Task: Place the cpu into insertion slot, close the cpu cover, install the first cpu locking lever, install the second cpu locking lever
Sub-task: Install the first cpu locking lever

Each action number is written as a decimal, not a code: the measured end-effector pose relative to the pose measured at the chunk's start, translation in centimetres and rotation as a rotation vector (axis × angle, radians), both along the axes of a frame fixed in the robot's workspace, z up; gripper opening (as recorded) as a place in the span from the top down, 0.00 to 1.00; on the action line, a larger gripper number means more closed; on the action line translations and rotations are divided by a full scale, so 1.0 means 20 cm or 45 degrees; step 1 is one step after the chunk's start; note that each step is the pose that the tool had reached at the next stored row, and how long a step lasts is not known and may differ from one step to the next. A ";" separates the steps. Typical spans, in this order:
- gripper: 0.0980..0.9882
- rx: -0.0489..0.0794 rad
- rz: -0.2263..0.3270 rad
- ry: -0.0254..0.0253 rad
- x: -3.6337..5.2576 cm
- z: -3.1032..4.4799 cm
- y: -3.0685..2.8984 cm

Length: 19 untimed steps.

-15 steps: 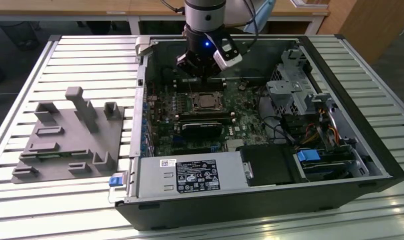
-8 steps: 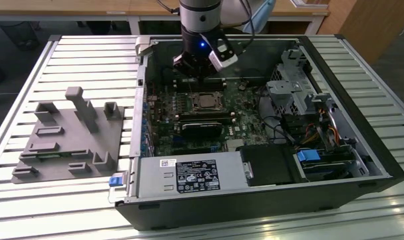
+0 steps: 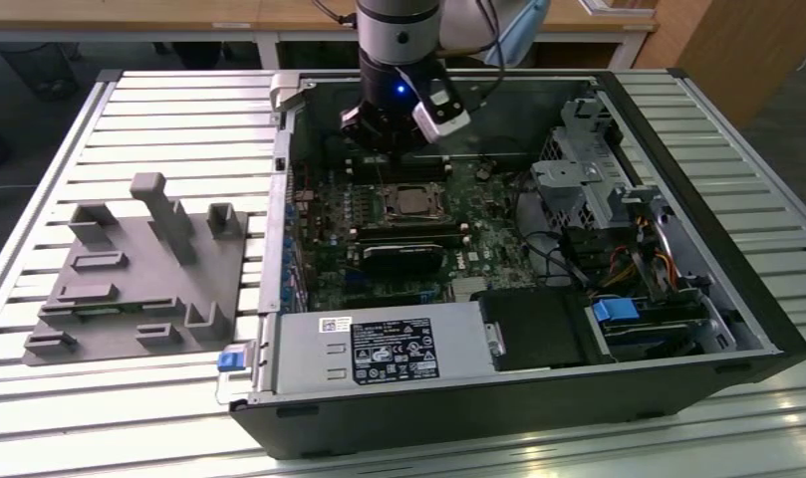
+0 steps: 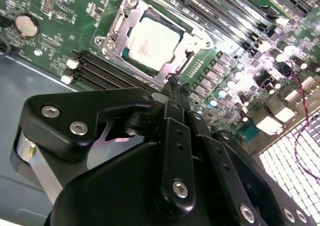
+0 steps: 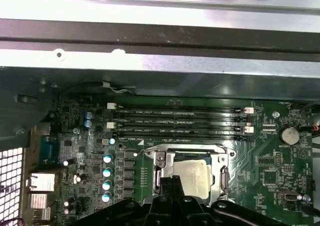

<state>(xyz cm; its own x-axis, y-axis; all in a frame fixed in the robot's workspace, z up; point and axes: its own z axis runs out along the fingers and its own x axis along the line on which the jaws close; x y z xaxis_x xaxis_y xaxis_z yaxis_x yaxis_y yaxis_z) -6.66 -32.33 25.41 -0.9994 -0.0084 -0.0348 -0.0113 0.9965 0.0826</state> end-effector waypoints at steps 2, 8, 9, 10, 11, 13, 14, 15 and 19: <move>0.97 0.000 0.000 0.0001 -0.007 0.000 0.000; 0.97 0.000 0.000 0.0001 -0.010 0.000 0.000; 0.97 0.000 0.000 0.0001 -0.011 0.000 0.000; 0.97 0.000 0.000 0.0001 -0.013 0.000 0.000; 0.97 0.000 0.000 0.0002 -0.018 0.000 0.000; 0.97 0.000 0.000 0.0003 -0.035 0.000 0.000; 0.97 0.000 0.000 0.0001 -0.046 0.000 0.000; 0.97 0.000 0.000 0.0002 -0.059 0.000 0.000; 0.97 0.000 0.000 0.0002 -0.083 0.000 0.000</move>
<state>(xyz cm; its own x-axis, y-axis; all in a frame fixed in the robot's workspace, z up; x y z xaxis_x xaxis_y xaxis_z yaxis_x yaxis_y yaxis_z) -8.32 -32.33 25.41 -0.9994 -0.0084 -0.0347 -0.0112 0.9965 0.0827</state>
